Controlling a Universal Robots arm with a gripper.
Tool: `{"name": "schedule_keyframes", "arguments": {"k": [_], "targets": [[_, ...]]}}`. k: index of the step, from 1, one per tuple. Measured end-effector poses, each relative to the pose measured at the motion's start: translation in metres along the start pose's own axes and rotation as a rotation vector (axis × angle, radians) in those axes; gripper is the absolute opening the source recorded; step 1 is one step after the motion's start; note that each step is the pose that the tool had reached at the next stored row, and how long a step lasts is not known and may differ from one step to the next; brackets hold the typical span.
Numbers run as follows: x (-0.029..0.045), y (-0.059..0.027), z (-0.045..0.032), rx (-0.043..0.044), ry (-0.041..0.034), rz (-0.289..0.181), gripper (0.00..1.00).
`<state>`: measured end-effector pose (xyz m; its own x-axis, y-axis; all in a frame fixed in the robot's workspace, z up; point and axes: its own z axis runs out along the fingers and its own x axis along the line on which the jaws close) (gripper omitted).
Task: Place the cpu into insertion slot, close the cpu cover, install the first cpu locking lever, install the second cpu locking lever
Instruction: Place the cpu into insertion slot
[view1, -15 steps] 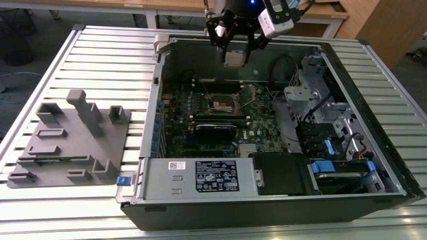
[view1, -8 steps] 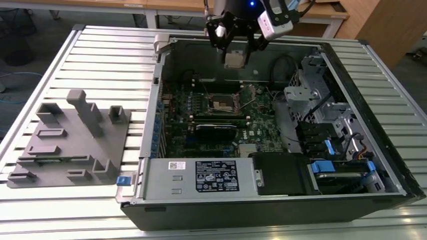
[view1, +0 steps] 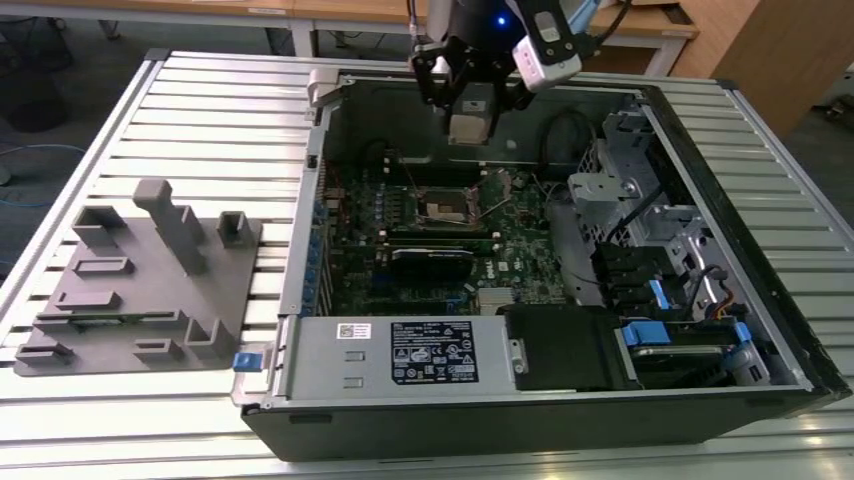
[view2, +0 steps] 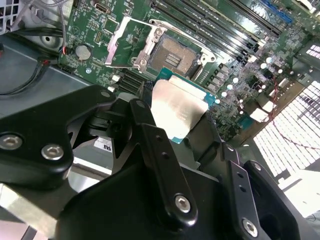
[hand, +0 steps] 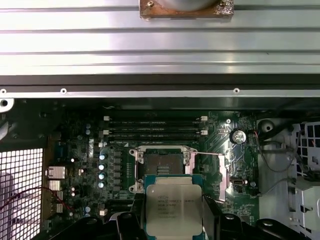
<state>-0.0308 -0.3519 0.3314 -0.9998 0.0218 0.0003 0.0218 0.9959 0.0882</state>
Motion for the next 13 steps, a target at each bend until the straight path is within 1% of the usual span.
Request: {"name": "schedule_keyframes", "arguments": {"k": [5,10,13], "targets": [[0.0,-0.0007,0.0073,0.001,-0.0016,-0.003,0.54],[0.0,-0.0012,0.0132,0.0018,-0.003,-0.016,0.54],[0.0,-0.0013,0.014,0.0031,-0.0034,-0.017,0.54]]}}
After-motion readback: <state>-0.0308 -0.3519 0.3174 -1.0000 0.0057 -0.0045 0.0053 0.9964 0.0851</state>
